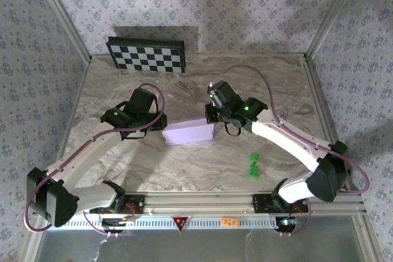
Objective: Fold the paper box
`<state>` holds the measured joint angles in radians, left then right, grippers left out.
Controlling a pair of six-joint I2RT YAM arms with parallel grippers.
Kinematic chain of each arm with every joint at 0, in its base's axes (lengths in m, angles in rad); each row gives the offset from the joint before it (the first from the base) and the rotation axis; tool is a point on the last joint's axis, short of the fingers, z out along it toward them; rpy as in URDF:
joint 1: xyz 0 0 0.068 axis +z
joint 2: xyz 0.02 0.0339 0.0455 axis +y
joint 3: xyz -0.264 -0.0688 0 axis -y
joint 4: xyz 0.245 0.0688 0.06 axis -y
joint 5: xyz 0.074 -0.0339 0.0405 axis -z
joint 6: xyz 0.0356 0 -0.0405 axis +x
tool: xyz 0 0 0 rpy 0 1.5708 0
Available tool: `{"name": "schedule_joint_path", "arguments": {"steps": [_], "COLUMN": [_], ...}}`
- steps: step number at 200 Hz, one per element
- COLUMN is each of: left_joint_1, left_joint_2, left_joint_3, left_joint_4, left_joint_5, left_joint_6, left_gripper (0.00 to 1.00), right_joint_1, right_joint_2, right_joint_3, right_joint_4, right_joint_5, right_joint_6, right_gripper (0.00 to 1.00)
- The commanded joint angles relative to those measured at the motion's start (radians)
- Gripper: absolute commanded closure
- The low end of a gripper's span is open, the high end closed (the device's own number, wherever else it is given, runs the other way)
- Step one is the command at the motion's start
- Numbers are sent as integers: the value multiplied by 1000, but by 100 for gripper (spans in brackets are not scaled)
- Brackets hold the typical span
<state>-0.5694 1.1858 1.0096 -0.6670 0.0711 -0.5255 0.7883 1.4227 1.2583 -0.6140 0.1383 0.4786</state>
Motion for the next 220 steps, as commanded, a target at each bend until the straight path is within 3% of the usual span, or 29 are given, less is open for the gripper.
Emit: {"name": "schedule_joint_path", "arguments": {"steps": [1, 32, 94, 152, 220], "left_joint_1": [-1, -1, 0, 0, 0], "left_joint_2": [13, 3, 7, 8, -7], "left_joint_3": [-45, -68, -56, -59, 105], "left_joint_4": [-58, -62, -64, -59, -125], "left_joint_5": [7, 10, 11, 9, 45], "left_joint_6": [-11, -11, -2, -5, 16], "left_gripper": [84, 84, 84, 84, 84], "right_joint_1": [-10, -16, -31, -53, -73], "right_joint_2": [3, -12, 1, 14, 10], "right_joint_3": [-50, -128, 21, -180, -168], "right_joint_4": [-39, -60, -57, -33, -12], "right_joint_5": [-27, -48, -74, -180, -159], "right_joint_6": [4, 24, -7, 48, 39], "right_gripper": [91, 93, 93, 95, 96]}}
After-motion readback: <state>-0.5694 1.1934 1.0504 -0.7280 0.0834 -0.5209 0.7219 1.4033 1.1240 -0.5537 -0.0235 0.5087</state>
